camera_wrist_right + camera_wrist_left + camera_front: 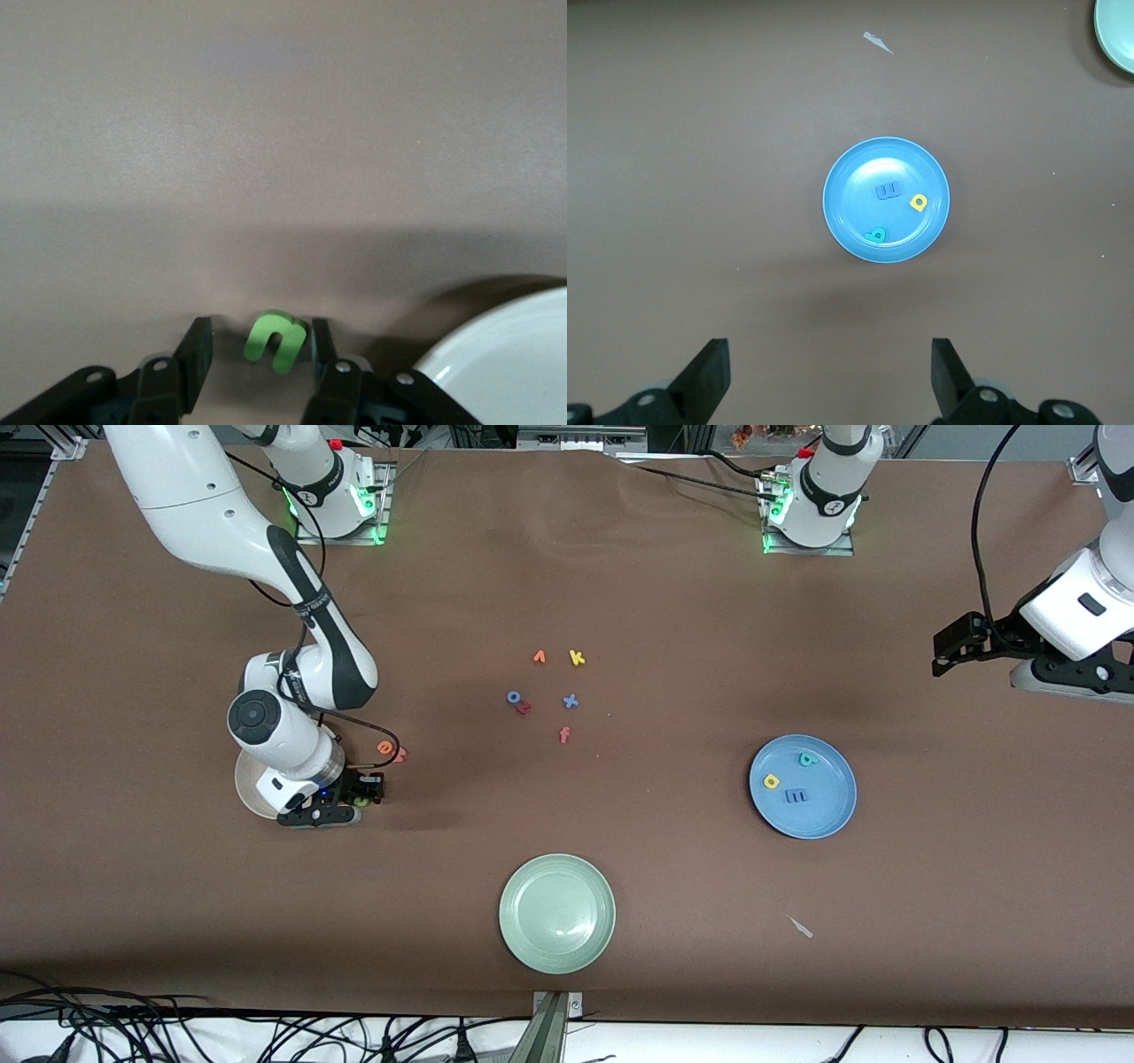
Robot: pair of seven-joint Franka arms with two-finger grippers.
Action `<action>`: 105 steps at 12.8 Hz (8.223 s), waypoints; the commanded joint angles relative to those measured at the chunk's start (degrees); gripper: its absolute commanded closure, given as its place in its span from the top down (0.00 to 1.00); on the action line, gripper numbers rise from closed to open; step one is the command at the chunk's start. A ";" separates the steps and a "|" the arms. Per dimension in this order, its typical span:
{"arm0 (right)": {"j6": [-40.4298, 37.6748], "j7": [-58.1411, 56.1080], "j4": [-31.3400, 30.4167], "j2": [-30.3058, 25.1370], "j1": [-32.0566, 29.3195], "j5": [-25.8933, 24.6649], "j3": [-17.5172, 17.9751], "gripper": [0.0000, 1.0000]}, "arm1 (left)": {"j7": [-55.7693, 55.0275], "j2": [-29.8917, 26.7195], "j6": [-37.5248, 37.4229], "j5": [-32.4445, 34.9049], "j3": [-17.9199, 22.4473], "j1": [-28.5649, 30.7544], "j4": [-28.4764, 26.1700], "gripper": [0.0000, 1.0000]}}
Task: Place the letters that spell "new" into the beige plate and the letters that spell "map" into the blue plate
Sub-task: 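Grasp the green letter n with the right gripper and lift it, then lower the green n onto the beige plate and open the right gripper, then move the right gripper to the pink and orange letters beside the beige plate, then lower the right gripper and grasp the orange letter e, then carry the orange e onto the beige plate and open the right gripper, then move the right gripper to the pink letter m and grasp it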
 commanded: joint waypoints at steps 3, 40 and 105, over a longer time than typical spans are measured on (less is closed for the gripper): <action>2.73 -0.98 0.57 1.60 -0.17 1.44 0.15 0.50 | 0.07 2.07 -0.98 -0.76 -0.01 -0.51 1.83 1.00; -0.26 9.13 -19.56 -14.22 -0.52 0.83 3.93 0.69 | -0.19 2.25 -1.33 -0.76 0.08 0.10 3.06 1.00; 0.62 17.83 -6.55 -3.86 6.51 1.53 0.68 0.74 | -0.10 5.68 -0.71 -1.29 0.08 2.13 6.31 1.00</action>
